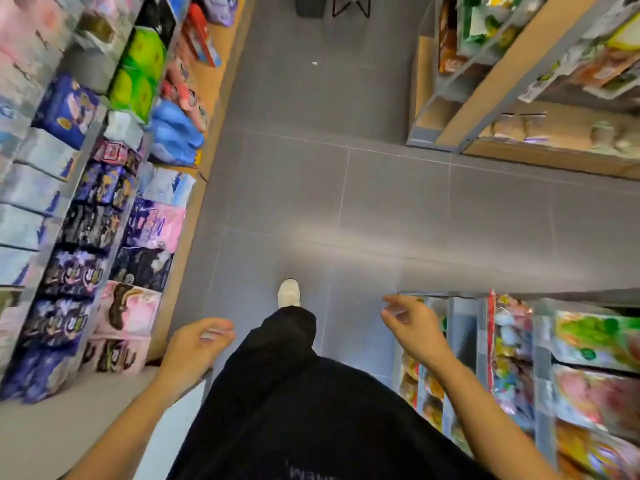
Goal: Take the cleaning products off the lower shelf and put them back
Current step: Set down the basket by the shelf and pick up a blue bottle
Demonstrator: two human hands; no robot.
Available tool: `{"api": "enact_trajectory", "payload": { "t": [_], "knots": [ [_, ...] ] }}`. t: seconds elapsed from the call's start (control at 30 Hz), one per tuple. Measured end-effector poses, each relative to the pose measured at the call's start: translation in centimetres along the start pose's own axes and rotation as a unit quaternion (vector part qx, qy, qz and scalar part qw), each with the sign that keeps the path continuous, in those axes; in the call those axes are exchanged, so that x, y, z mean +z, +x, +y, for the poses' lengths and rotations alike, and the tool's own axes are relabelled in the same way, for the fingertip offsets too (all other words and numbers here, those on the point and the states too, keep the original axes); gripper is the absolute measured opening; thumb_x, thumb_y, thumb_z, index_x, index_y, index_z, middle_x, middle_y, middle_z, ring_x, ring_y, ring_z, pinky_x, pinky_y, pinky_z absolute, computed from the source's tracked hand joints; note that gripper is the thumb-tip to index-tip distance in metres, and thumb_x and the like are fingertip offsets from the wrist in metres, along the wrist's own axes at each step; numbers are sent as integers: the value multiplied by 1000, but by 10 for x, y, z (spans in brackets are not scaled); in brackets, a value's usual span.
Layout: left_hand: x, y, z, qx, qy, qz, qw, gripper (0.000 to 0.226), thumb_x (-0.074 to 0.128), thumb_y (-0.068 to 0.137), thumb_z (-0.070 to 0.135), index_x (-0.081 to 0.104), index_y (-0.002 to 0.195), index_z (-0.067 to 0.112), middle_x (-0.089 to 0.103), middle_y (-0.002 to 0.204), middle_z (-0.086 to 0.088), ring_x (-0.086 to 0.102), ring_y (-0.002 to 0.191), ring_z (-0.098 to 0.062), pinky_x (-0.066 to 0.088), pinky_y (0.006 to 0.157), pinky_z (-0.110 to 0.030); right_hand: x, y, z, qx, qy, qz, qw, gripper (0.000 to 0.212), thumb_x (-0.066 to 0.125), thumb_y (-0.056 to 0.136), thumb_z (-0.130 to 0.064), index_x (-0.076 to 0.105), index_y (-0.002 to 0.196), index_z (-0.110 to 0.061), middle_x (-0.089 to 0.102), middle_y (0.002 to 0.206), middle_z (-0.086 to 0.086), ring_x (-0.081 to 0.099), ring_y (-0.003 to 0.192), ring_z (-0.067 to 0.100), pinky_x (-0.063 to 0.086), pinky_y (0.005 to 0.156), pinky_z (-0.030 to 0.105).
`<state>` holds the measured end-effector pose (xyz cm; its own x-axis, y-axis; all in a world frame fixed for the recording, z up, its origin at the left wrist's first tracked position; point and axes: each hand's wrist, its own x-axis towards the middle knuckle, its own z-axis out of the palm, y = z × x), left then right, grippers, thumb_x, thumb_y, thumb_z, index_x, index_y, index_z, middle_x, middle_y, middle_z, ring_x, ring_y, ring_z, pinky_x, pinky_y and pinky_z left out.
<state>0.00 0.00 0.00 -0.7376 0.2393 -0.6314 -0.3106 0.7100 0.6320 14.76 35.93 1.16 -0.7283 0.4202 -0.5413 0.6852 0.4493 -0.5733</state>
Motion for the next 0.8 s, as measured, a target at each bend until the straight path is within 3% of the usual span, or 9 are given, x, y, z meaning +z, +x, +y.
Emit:
{"api": "enact_trajectory", "payload": {
  "t": [0.17, 0.3, 0.47, 0.67, 0.8],
  "knots": [
    [-41, 88, 50, 16, -11, -20, 1000, 17, 75, 90, 15, 74, 94, 31, 75, 97, 12, 69, 94, -7, 50, 86, -24, -20, 67, -56, 31, -6, -6, 999, 28, 64, 96, -26, 66, 123, -19, 71, 99, -4, 66, 84, 11, 50, 81, 27],
    [-69, 159, 109, 44, -5, -32, 999, 16, 75, 89, 13, 74, 96, 28, 74, 97, 9, 68, 93, -5, 48, 84, -19, -42, 115, -81, 75, -4, 14, 997, 26, 64, 95, -21, 68, 121, -18, 72, 94, -3, 67, 77, 8, 52, 81, 30],
    [-89, 245, 191, 78, 16, -46, 996, 13, 74, 90, 10, 74, 99, 19, 73, 94, 6, 66, 89, -4, 45, 77, -6, -80, 176, -93, 134, 36, 34, 990, 23, 66, 95, -24, 69, 117, -20, 72, 90, -2, 69, 81, 19, 57, 82, 39],
    [-101, 348, 273, 78, 54, -39, 995, 13, 73, 90, 9, 75, 102, 12, 74, 94, -1, 68, 89, -12, 49, 82, -13, -131, 295, -116, 131, 47, 32, 990, 22, 66, 95, -24, 69, 116, -19, 70, 86, -6, 66, 78, 11, 46, 70, 25],
    [-120, 405, 306, 40, 52, -16, 998, 14, 72, 92, 10, 73, 99, 22, 73, 96, 6, 66, 90, -2, 51, 86, -21, -168, 387, -153, 108, 54, 15, 993, 23, 65, 95, -24, 69, 118, -19, 69, 90, -8, 64, 80, 9, 45, 71, 20]
  ]
}}
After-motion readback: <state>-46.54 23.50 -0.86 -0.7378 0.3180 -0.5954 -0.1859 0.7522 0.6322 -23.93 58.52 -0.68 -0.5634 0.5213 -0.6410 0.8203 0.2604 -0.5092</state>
